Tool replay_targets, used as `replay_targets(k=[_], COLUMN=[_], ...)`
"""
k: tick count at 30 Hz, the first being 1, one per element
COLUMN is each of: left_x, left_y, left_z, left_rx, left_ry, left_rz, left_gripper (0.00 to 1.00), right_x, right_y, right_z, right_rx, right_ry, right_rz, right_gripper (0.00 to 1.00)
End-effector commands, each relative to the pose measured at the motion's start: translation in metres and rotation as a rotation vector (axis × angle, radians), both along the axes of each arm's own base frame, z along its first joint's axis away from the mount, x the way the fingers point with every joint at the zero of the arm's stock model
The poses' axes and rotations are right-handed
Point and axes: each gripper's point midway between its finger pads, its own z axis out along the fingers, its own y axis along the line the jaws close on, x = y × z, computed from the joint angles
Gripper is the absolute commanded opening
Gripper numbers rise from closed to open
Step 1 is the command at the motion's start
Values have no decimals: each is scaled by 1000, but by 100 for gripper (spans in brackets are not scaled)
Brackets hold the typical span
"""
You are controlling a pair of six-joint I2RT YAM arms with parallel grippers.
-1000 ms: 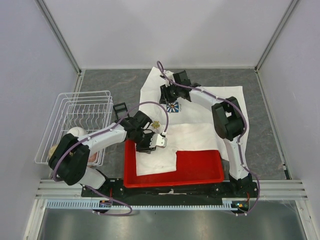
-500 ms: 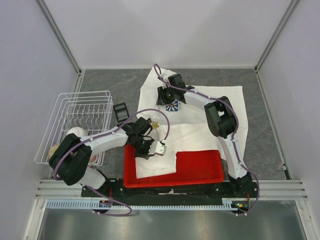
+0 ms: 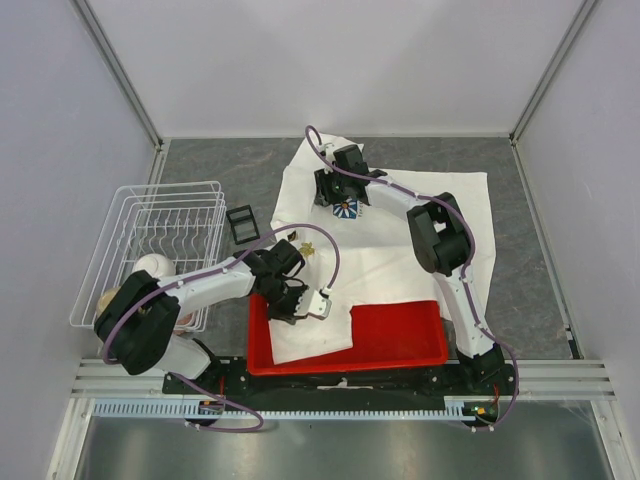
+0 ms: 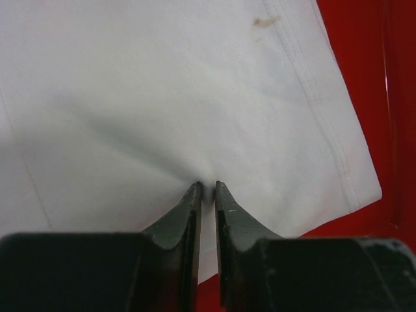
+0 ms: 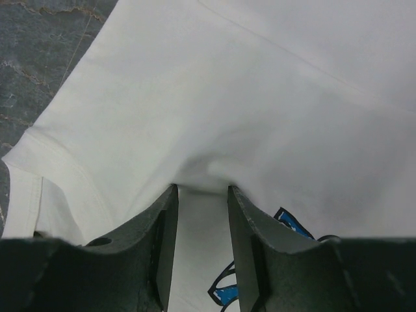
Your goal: Pin the brooch onto the clothing
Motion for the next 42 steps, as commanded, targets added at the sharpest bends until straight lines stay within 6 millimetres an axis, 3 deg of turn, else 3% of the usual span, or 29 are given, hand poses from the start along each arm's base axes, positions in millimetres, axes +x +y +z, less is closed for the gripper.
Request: replay_targets(k=[1, 6, 9, 12, 18, 22, 24, 25, 27, 29, 30, 32, 33, 34, 36, 37, 42], left_x=[-27, -29, -29, -24, -3, 17, 26, 38, 67, 109, 132, 172, 190, 211, 233, 247, 281], left_y=[17, 18, 16, 8, -31, -53, -63, -62, -65, -52, -52, -32, -28, -14, -6, 2, 11], left_z=[-8, -9, -8, 0, 60, 124, 162, 174, 196, 199, 197, 189, 193, 173, 170, 151, 124], left_rx=[58, 59, 59, 37, -129, -276, -371, -406, -444, -434, -420, -387, -384, -325, -309, -261, -202], left_ry=[79, 82, 83, 86, 54, 35, 57, 70, 80, 52, 70, 63, 54, 54, 37, 35, 11], left_rz=[-45, -51, -48, -17, 69, 133, 174, 226, 331, 474, 548, 691, 749, 828, 885, 931, 1005], left_gripper=[19, 18, 19, 25, 40, 45, 45, 45, 45, 45, 45, 46, 46, 45, 45, 45, 42], right_x=[4, 9, 3, -9, -24, -33, -35, -36, -43, -43, -52, -57, -70, -70, -94, -97, -147], right_y=[-28, -38, -26, -2, 19, 11, 1, -13, -36, -73, -94, -137, -160, -192, -227, -258, -333], right_z=[-34, -32, -19, 7, 87, 153, 171, 184, 179, 185, 168, 163, 143, 144, 123, 125, 93], right_rx=[-121, -138, -76, 40, 187, 243, 249, 247, 196, 142, 76, 8, -53, -97, -167, -219, -359], right_ry=[38, 34, 39, 44, -41, -133, -160, -164, -122, -118, -65, -33, 32, 35, 126, 120, 254], right_rz=[-70, -93, -17, 100, 233, 266, 261, 241, 218, 168, 152, 97, 85, 17, -20, -78, -191], right_gripper=[45, 45, 49, 55, 62, 68, 72, 73, 74, 75, 75, 75, 75, 75, 75, 74, 72])
